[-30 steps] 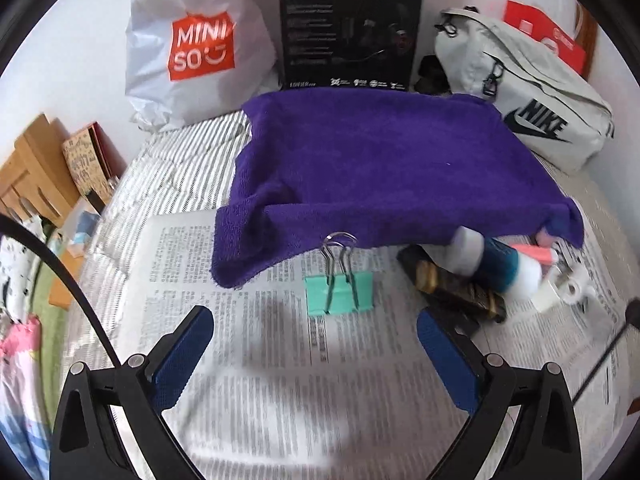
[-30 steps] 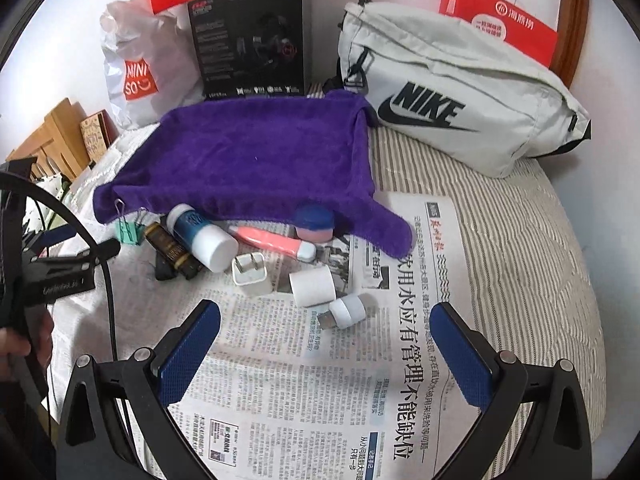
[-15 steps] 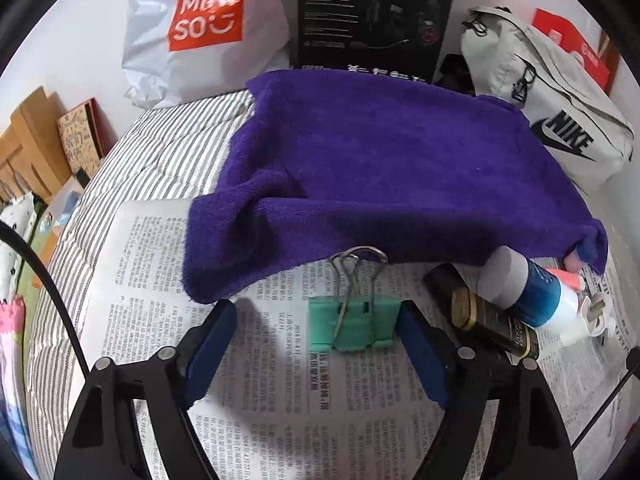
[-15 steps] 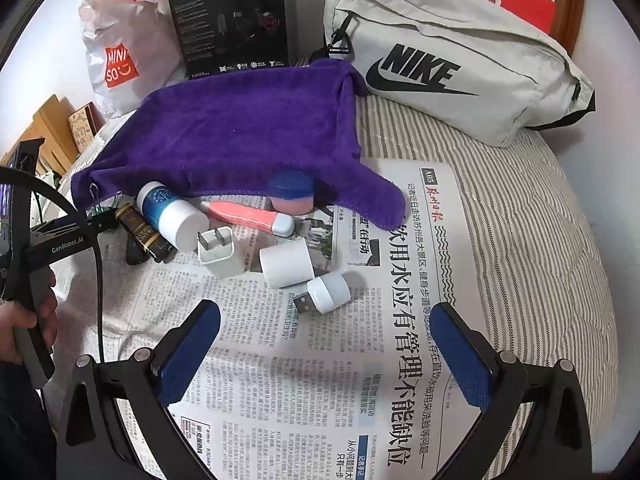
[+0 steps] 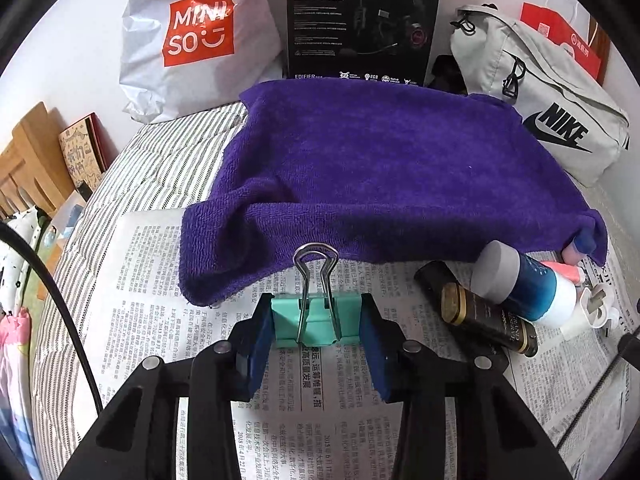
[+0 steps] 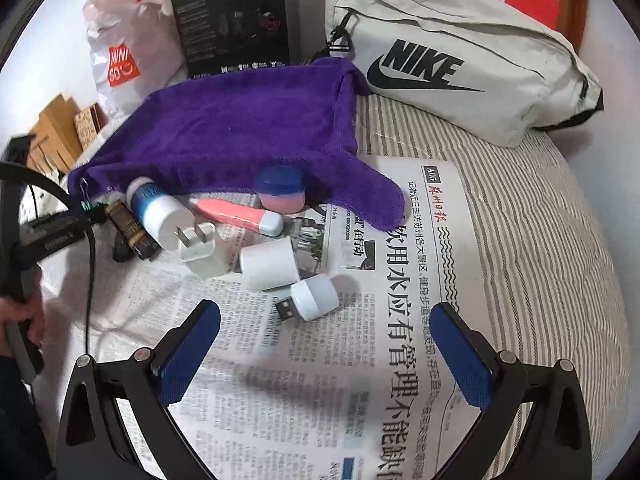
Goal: Organize rigid objects
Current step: 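Grasp the green binder clip with the left tool while the right tool grasps the white USB light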
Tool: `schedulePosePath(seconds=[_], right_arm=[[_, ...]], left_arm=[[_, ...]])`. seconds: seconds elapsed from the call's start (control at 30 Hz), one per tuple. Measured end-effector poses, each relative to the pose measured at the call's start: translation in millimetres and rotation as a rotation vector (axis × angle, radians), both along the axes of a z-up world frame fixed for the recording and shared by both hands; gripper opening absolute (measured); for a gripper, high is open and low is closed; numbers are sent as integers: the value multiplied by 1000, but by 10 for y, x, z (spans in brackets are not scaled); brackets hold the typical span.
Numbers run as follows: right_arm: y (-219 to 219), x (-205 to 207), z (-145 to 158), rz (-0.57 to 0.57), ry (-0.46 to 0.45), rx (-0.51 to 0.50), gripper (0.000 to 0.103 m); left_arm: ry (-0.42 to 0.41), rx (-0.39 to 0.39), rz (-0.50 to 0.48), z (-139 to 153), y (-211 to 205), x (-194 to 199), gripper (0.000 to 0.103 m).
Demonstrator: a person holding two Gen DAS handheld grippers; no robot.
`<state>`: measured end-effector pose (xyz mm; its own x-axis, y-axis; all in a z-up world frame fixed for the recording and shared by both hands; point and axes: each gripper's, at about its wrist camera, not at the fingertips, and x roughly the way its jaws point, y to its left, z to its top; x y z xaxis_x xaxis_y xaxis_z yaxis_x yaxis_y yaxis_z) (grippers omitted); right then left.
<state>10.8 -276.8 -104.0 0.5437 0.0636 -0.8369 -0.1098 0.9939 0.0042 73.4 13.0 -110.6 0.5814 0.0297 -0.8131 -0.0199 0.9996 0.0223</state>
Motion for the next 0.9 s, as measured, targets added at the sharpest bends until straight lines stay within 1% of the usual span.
schedulePosePath(seconds=[0.07, 0.23, 0.37, 0.47, 0.53, 0.57, 0.63, 0.67, 0.7, 0.8, 0.9], right_arm=[[-9, 22, -34, 11, -7, -20, 99], [-41, 90, -187, 41, 9, -70, 87], [-56, 77, -217, 52, -18, -35, 86], [-15, 87, -220, 76, -29, -32, 74], [17, 83, -217, 92, -32, -24, 62], [33, 85, -215, 100, -33, -20, 59], [55, 93, -208, 110, -29, -14, 47], [67, 85, -201, 110, -27, -13, 43], [72, 82, -190, 107, -26, -14, 36], [78, 69, -191, 102, -18, -14, 36], [46, 77, -198, 91, -5, 9, 36]], left_arm=[[1, -3, 1, -1, 3, 6, 40], [5, -11, 7, -2, 21, 18, 40], [7, -6, 8, 0, 10, 18, 40], [9, -5, 5, 2, 9, 24, 40], [11, -7, 4, 2, 15, 27, 40], [12, -8, 3, 1, 17, 27, 40], [13, -8, 2, 1, 18, 28, 40], [13, -9, 2, 1, 20, 26, 40], [14, -9, 0, 2, 22, 26, 40], [16, -12, -1, 3, 27, 26, 40], [18, -15, -6, 6, 35, 20, 40]])
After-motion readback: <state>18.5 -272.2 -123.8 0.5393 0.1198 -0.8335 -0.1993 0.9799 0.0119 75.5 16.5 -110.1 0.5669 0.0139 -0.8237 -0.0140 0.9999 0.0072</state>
